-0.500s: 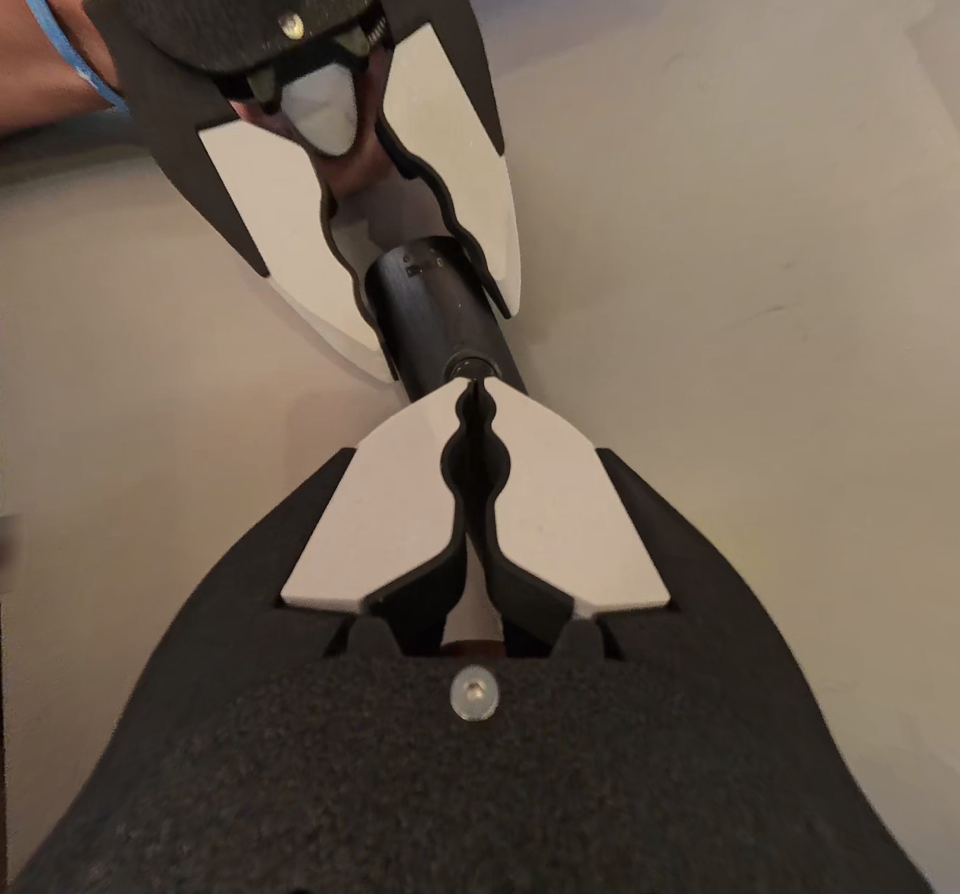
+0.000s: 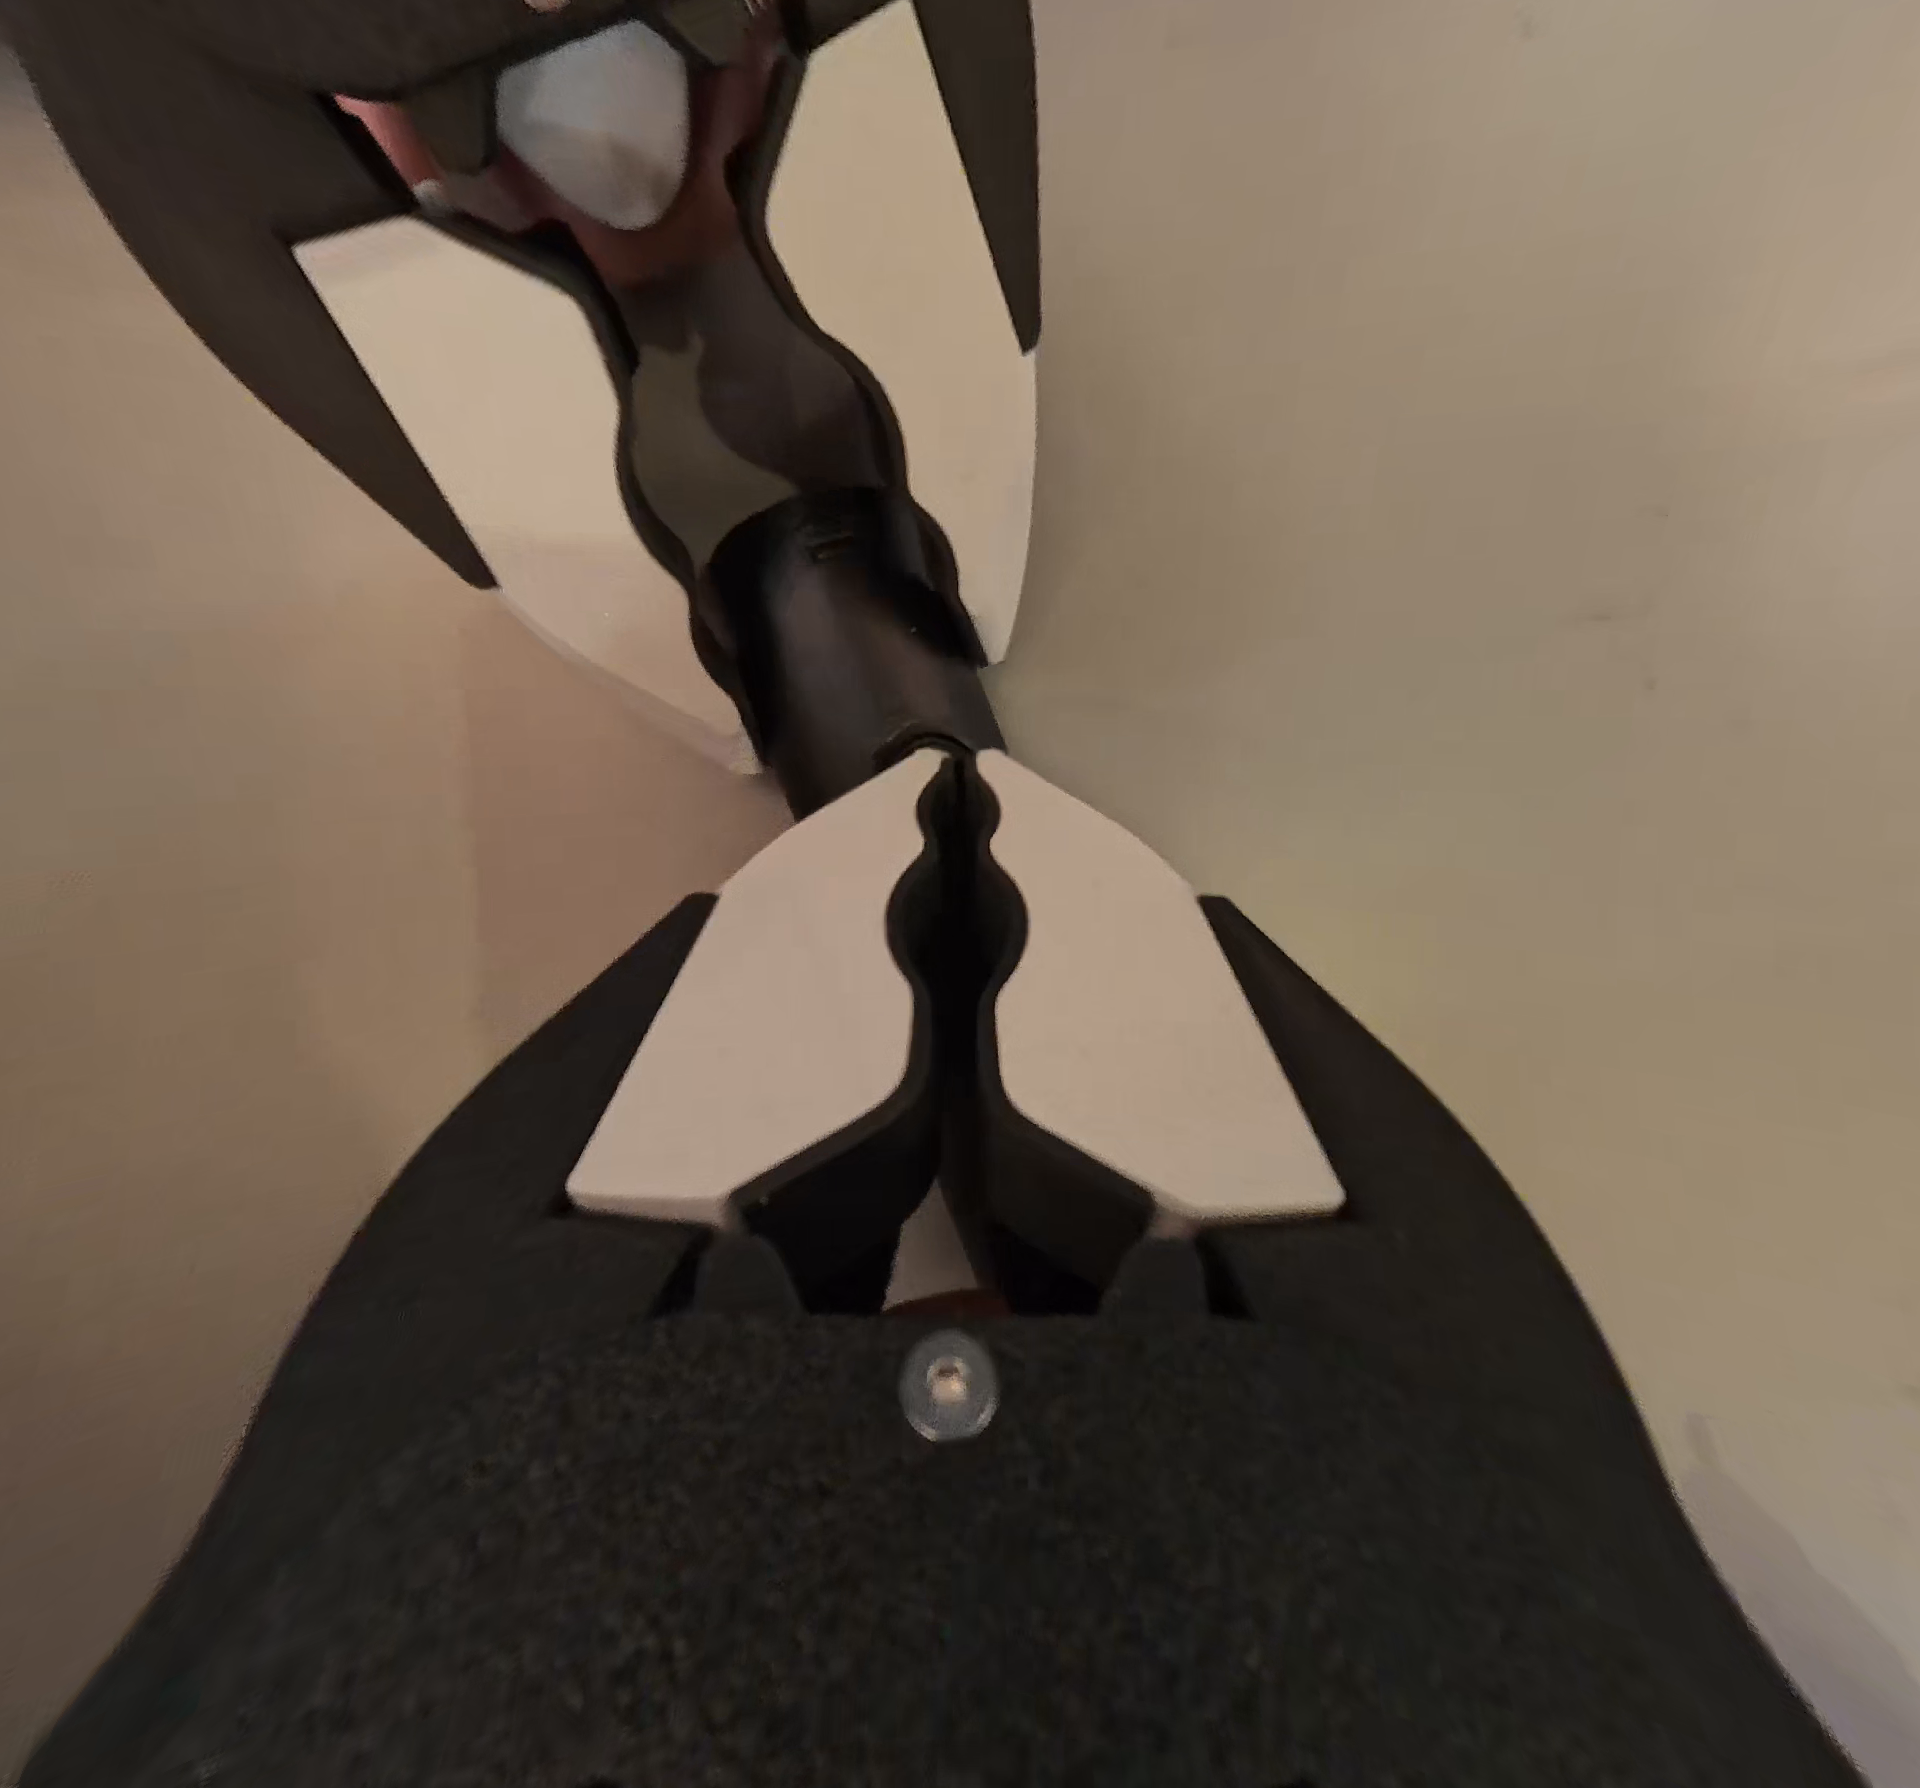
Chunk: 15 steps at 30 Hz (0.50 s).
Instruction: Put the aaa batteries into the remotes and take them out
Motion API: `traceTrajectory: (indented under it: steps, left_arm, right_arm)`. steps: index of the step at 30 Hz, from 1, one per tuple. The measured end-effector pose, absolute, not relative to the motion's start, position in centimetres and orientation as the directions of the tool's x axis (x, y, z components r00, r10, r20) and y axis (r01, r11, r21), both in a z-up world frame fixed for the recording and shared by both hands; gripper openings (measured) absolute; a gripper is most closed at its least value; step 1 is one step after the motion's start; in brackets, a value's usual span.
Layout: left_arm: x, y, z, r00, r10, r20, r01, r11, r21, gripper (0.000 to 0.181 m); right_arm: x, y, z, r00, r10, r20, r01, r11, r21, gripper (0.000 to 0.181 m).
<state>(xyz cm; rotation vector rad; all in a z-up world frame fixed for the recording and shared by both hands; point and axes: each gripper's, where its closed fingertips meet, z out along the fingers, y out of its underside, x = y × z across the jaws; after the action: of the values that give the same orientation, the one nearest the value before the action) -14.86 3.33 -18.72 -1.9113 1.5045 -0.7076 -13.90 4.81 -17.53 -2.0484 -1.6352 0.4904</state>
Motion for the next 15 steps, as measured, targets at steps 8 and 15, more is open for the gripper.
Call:
traceTrajectory:
  steps: [8,15]
  left_arm:
    - [-14.70,3.12,-18.28,0.199,-0.977,0.082,-0.626,-0.191,-0.756,0.042]
    - [-14.74,3.08,-19.07,0.204,-0.973,0.104,-0.665,-0.216,-0.715,0.048]
  right_arm:
    - [-13.67,4.68,-17.25,0.224,0.974,-0.036,0.799,-0.205,-0.565,0.000]
    - [-13.13,4.34,-16.52,0.228,0.969,-0.099,0.775,-0.242,-0.583,0.002]
